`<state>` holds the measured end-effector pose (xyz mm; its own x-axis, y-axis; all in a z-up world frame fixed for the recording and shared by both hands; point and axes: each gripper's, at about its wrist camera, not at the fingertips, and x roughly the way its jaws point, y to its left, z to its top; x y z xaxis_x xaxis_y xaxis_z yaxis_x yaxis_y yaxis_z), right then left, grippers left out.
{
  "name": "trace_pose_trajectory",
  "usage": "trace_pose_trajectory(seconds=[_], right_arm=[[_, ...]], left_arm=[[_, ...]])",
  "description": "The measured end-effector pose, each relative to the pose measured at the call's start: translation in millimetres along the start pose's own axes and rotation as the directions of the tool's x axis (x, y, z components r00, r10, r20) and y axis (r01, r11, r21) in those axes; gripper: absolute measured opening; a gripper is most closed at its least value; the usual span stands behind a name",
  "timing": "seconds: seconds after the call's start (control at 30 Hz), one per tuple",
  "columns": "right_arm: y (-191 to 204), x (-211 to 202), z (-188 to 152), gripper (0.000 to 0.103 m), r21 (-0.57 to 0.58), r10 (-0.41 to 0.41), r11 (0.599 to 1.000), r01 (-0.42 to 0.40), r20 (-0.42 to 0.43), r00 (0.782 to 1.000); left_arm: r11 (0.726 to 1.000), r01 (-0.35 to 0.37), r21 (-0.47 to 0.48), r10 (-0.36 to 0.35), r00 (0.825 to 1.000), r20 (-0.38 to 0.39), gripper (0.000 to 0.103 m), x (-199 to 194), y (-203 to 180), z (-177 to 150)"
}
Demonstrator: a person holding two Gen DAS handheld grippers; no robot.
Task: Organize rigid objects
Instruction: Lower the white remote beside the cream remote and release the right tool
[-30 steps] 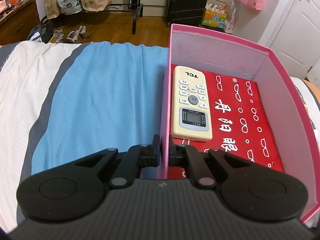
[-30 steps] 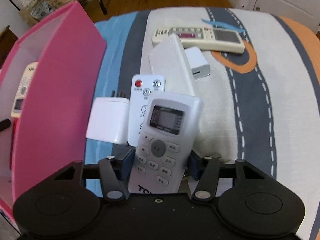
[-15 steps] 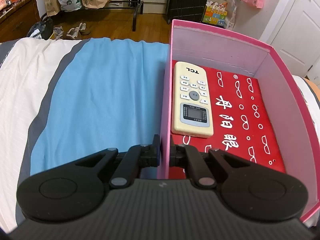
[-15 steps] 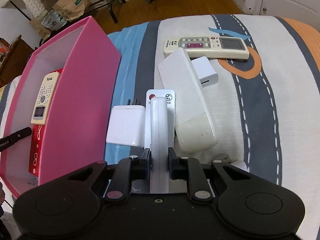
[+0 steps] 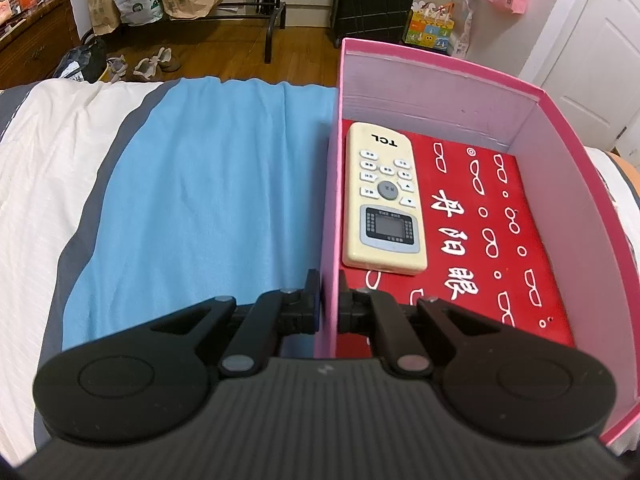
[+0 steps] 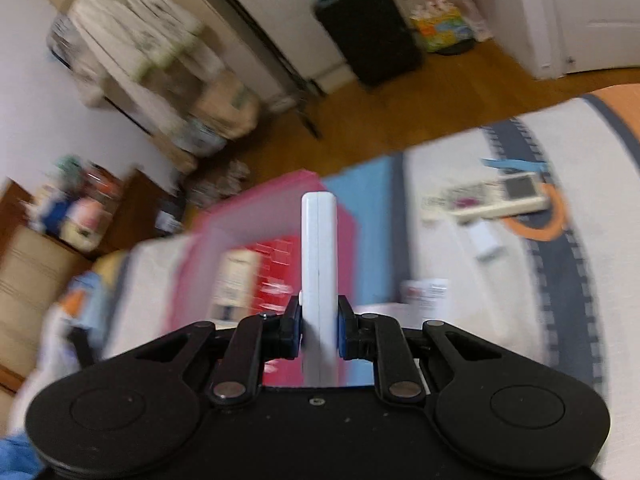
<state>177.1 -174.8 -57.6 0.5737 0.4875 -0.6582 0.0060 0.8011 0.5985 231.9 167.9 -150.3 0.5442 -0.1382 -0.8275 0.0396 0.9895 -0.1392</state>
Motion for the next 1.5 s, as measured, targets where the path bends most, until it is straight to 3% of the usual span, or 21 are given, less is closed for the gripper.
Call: trace_pose_trajectory(seconds=[0.07, 0.13, 0.3, 0.53, 0.63, 0.7, 0.8, 0.87, 1.1, 1.27, 1.5], right_arm=[[18, 13, 2, 0.020, 0.009, 0.064, 0.998, -0.063, -0.036, 0.997], [41, 37, 2, 0.020, -0.025, 0.075, 0.997, -0.077, -0.092, 0.993], [88, 120, -6, 0.020, -0.165, -0.067, 0.986, 0.038, -0.174, 0.983], [80, 212, -1, 0.020, -0.071, -0.165, 0.986, 0.153, -0.203, 0.965], [60, 230, -1, 0.021, 0.076, -0.101, 0.989, 0.125, -0.263, 0.960], [57, 235, -1, 0.022, 0.043, -0.115, 0.990, 0.131, -0.261, 0.958], [68, 229, -1, 0.040, -0.107, -0.228, 0.972, 0.209, -0.218, 0.949], [79, 216, 1, 0.044, -0.208, -0.260, 0.953, 0.220, -0.189, 0.947], [103, 130, 13, 0.053, -0.414, -0.198, 0.899, 0.142, -0.097, 0.975], [91, 62, 20, 0.067, -0.457, -0.149, 0.879, 0.134, 0.003, 0.989], [27, 35, 24, 0.067, -0.399, -0.236, 0.900, 0.177, -0.103, 0.966]], left_arm=[[1.000, 0.002, -0.003, -0.002, 1.000, 0.000, 0.005, 0, 1, 0], [1.000, 0.007, -0.005, -0.007, 1.000, 0.002, 0.005, 0, 1, 0], [1.000, 0.019, -0.004, -0.019, 1.000, 0.010, 0.005, 0, 3, 0], [1.000, 0.018, 0.009, -0.018, 1.000, 0.012, 0.005, 1, 2, 1], [1.000, 0.012, 0.023, -0.012, 1.000, 0.015, 0.005, 0, 0, 0], [1.000, 0.021, 0.013, -0.022, 1.000, 0.013, 0.005, 1, 2, 0], [1.000, 0.029, 0.008, -0.029, 1.000, 0.011, 0.005, 1, 3, 1], [1.000, 0.027, 0.010, -0.027, 1.000, 0.010, 0.005, 2, 2, 1], [1.000, 0.023, 0.011, -0.023, 1.000, 0.007, 0.005, 2, 2, 3], [1.000, 0.017, 0.017, -0.017, 1.000, 0.007, 0.005, 2, 1, 3], [1.000, 0.010, 0.020, -0.010, 1.000, 0.005, 0.005, 3, 0, 2]])
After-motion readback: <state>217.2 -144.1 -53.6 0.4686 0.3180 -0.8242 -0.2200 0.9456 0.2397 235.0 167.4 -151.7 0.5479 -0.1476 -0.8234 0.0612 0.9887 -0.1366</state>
